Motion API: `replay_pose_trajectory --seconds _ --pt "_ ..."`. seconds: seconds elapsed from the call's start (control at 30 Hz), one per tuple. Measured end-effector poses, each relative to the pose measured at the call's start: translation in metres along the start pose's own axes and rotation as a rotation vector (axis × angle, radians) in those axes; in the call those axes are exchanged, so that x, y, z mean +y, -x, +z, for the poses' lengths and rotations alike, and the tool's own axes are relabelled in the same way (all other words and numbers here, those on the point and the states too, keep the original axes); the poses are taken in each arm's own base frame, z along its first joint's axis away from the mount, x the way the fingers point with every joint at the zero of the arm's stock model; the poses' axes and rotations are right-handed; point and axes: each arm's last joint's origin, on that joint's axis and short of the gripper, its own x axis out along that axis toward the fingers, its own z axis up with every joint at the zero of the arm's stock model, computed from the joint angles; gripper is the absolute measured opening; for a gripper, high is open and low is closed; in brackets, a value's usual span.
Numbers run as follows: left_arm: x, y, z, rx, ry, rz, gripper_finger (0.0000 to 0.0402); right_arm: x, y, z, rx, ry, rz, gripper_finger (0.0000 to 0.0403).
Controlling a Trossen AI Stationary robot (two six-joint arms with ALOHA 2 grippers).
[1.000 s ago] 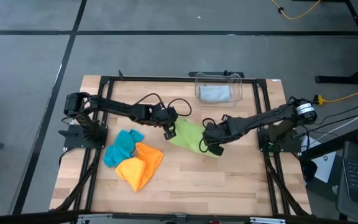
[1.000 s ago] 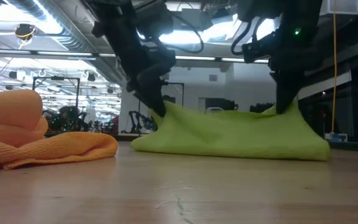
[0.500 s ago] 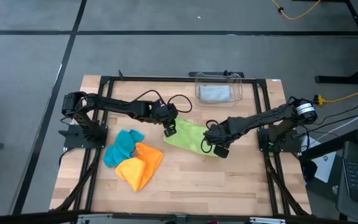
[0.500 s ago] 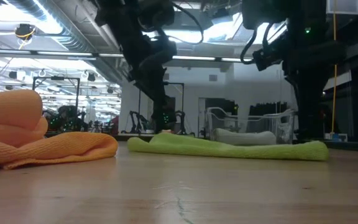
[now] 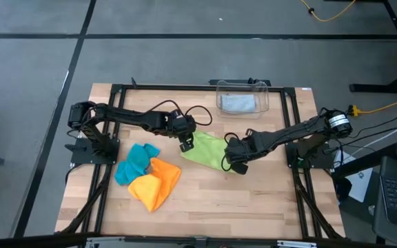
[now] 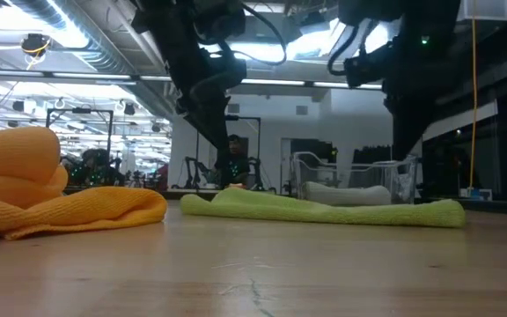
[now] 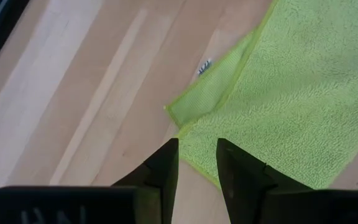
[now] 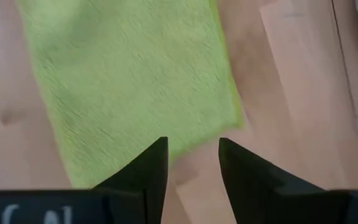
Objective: Fold microfiber towels
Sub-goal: Fold the green microfiber
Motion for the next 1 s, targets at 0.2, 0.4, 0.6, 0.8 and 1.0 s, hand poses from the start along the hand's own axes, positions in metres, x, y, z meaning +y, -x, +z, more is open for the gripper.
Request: replay_pose_trajectory --seconds 0.2,0.4,0.6,0.8,1.0 --pt "0.0 0.0 0.0 -0.005 0.002 -0.002 0.01 0.002 0.0 0.002 -0.023 0.068 0.016 0.0146" --pt "0.0 0.0 0.002 -0.015 0.005 -0.003 0.0099 0.003 0.0 0.0 -0.011 0.061 0.018 0.0146" --pt "0.006 -0.001 0.003 -0.028 0.016 0.071 0.0099 -0.014 0.008 -0.007 0.002 -0.009 -0.136 0.0145" --pt "0.009 -0.002 0.003 -0.026 0.022 0.08 0.0099 -0.06 0.045 -0.025 -0.039 -0.178 -0.301 0.0145" --pt "0.009 -0.002 0.004 -0.034 0.023 0.092 0.0099 -0.093 0.055 -0.057 -0.196 -0.34 -0.174 0.0146"
